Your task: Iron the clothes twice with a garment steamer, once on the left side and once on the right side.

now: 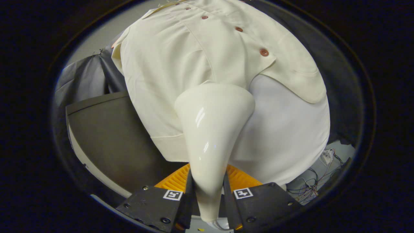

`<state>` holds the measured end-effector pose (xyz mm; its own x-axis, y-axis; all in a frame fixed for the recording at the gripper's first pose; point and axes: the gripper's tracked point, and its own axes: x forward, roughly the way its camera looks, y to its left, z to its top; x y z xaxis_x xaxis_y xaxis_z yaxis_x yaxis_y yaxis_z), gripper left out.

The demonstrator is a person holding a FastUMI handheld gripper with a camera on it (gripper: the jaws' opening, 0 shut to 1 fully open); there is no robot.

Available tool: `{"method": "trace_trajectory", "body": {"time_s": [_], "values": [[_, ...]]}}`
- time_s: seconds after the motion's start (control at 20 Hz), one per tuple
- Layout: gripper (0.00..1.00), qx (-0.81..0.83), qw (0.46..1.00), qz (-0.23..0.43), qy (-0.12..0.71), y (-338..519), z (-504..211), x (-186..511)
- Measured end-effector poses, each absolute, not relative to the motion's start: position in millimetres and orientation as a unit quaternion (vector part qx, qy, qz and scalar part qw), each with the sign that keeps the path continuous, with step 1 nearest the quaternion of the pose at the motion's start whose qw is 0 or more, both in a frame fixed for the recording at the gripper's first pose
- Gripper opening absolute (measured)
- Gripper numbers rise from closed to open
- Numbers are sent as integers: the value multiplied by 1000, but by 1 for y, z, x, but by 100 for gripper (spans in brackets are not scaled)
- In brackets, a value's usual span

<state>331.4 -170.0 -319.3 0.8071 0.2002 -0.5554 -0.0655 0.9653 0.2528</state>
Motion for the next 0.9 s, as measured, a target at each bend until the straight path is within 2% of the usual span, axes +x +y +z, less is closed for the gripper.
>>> {"method": "trace_trajectory", "body": {"time_s": [0.25,0.5,0.9], "values": [[43,61,941,72,324,-177,-305,324],[43,11,952,106,287,-177,-250,339],[43,-20,973,105,203,-175,-106,354]]}}
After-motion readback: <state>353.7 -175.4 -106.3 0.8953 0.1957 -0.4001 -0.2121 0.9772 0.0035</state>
